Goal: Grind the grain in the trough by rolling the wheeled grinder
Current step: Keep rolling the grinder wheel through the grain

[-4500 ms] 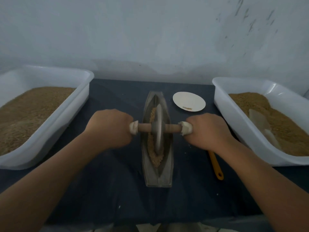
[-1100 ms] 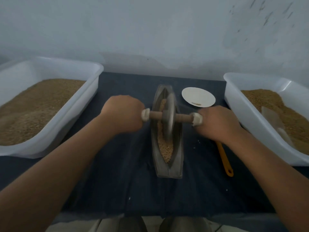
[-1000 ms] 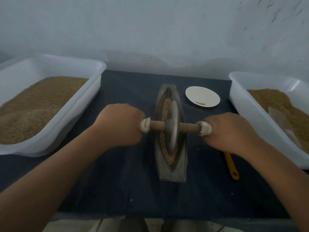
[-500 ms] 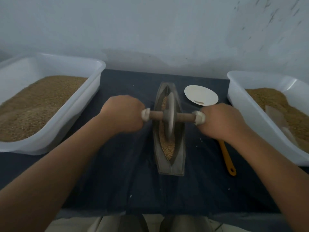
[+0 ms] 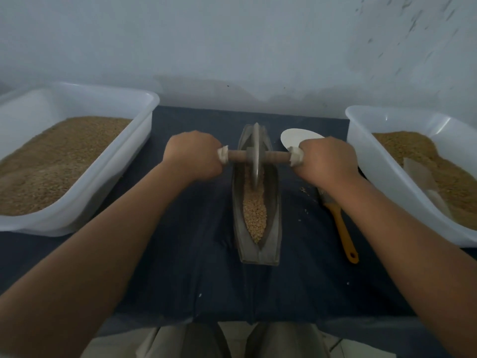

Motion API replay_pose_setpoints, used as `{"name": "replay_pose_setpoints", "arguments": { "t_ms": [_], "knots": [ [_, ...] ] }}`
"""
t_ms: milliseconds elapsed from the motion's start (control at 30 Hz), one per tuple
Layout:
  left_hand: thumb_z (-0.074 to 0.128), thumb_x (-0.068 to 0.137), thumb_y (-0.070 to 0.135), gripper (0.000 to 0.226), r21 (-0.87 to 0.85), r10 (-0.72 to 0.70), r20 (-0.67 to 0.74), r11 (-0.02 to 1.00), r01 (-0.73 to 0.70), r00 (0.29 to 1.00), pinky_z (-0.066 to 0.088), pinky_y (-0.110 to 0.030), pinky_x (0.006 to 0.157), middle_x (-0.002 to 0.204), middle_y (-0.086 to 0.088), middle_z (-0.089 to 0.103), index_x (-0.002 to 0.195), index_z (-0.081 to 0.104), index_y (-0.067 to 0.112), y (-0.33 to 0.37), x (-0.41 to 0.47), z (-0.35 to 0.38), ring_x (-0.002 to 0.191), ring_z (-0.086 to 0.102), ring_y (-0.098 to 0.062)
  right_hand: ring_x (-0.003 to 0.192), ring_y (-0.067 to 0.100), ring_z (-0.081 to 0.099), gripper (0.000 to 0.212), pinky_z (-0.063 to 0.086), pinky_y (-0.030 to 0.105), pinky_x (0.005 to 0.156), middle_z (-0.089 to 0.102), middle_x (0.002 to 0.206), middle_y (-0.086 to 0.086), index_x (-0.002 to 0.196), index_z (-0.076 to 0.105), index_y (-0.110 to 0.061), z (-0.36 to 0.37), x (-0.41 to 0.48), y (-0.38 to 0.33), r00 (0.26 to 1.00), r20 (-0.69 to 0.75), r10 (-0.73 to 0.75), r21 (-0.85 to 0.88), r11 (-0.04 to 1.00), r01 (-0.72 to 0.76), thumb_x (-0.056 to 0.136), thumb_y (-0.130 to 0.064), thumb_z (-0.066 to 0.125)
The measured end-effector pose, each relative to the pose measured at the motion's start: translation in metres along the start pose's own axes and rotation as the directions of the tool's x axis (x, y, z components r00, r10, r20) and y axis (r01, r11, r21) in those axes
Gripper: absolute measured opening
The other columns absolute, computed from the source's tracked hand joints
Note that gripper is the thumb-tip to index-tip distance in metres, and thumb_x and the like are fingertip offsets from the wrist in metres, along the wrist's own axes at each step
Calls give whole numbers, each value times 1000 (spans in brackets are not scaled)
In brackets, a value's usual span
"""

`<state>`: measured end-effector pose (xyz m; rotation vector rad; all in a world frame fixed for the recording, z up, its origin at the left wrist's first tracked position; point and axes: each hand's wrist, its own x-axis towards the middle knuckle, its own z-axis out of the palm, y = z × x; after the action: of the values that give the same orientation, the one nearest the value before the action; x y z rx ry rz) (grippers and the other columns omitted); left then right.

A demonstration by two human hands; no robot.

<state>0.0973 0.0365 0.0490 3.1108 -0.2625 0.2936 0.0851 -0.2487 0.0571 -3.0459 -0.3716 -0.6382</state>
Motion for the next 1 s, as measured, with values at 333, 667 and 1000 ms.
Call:
{"name": "replay_pose_setpoints", "arguments": {
  "t_ms": [333, 667, 1000],
  "knots": [
    [50, 80, 52, 30, 56, 86, -76, 995, -82, 993, 35, -25, 50, 59, 10, 53, 64, 52, 28, -8, -53, 9, 52, 52, -15, 50, 12, 48, 40, 32, 26, 49, 51, 56, -10, 65, 53, -29, -6, -43, 5, 999, 37, -38, -52, 998, 39, 88, -60, 44],
    [52, 87, 49, 32, 117, 94, -65, 989, -86, 993, 39, -29, 57, 66, 7, 54, 66, 53, 25, 2, -22, -6, 58, 52, -21, 57, 15, 51, 39, 38, 30, 53, 52, 60, -9, 65, 51, -27, 3, -18, 7, 987, 151, 51, -48, 998, -44, 89, -57, 44],
    [54, 87, 49, 32, 54, 25, -42, 998, -23, 999, 44, -31, 59, 67, 7, 56, 65, 52, 26, -3, -9, 3, 61, 55, -20, 55, 21, 52, 41, 38, 30, 51, 47, 57, -8, 67, 54, -25, 11, -15, 5, 999, 5, 40, -64, 997, -39, 94, -56, 51]
  ]
}}
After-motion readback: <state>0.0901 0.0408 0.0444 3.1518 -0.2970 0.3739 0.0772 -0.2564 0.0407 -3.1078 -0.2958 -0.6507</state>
